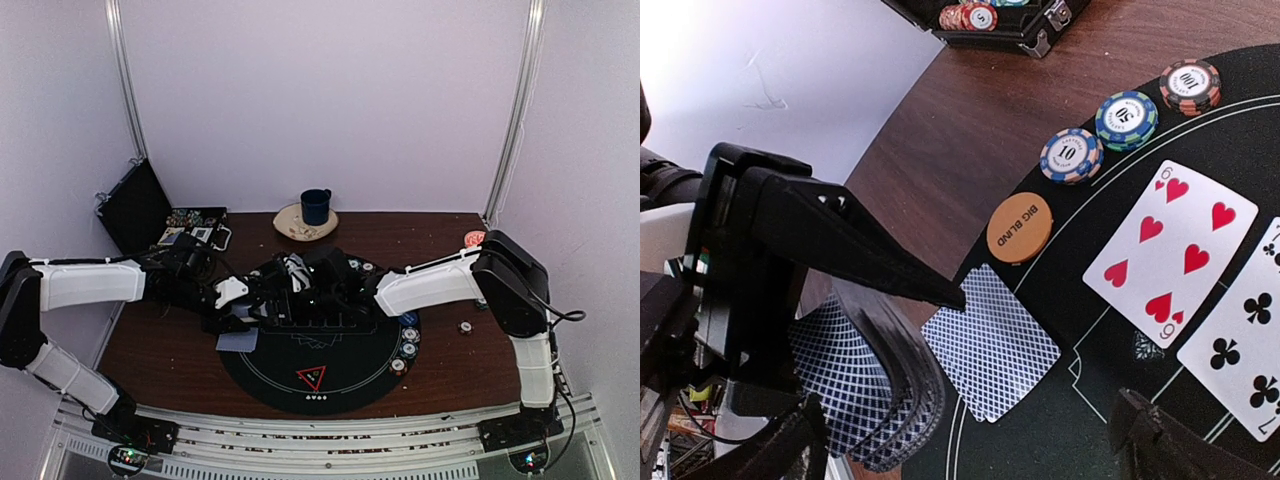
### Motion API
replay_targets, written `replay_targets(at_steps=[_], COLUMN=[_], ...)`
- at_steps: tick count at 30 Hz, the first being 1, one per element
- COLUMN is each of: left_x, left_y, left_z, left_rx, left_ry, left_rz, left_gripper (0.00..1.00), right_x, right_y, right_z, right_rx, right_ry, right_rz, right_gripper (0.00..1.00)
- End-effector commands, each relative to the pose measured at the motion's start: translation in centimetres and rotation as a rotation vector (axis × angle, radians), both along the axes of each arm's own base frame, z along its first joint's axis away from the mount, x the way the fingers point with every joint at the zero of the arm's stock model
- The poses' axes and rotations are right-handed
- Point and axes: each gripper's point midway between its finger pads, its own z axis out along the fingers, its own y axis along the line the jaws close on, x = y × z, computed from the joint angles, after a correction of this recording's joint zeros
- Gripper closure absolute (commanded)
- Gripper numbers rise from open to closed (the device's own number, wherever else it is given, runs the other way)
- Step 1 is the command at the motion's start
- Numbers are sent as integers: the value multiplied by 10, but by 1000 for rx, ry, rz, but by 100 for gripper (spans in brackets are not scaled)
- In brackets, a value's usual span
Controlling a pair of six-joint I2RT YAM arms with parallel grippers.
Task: Distribute texas hold em gaming equipment
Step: Pick up the poker card from the face-down deck piles.
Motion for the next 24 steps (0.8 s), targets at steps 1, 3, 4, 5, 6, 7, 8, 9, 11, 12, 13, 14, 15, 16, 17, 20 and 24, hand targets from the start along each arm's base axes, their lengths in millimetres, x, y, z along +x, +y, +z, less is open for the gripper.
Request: replay_targets(at_steps=[1,3,4,5,6,7,8,9,11,12,13,14,15,16,17,20,24], left_x=[-14,-14,-14,-15,-14,-15,-14,-15,-15,-16,-17,-18,-19,-19,-20,-20,-21], left_y=[-13,-12,-12,-13,-13,-14,-13,-14,-14,-14,-14,-14,-14,-14,-14,-14,-14], left_z=[8,9,9,11,12,13,13,12,11,11,10,10,10,10,10,10,9], left_rx=[-40,-40,-42,-45,-48,-50,-50,-50,-48,-49,-49,-51,-50,-52,-50,-50,-49], left_ry=[-25,-27,-27,-29,-31,-32,-32,-30,-26,-24,-20,-17,-18,-20,-18,-14,-10], left_rz=[-97,-97,-97,-99,-99,-100,-99,-101,-103,-107,-112,-115,-119,-120,-123,-126,-129], left_gripper=[66,66,66,66,66,66,66,66,66,66,66,66,66,66,66,66,66], right_x=[6,7,8,10,10,11,10,9,7,6,6,5,5,4,3,1,-1], right_y=[14,9,5,1,-4,-7,-11,-14,-16,-16,-14,-12,-10,-8,-5,1,8], right_z=[33,34,33,34,34,34,34,34,35,35,34,34,34,33,31,33,29], right_rx=[164,204,221,244,262,272,281,293,312,317,321,328,337,344,347,353,314], right_ry=[12,48,66,84,101,114,119,124,147,154,161,169,178,188,199,198,185], right_rz=[7,6,1,-4,-7,-10,-9,-10,-2,7,14,21,27,37,48,74,84], right_gripper=[1,2,2,3,3,4,4,4,4,4,4,5,5,6,6,7,7])
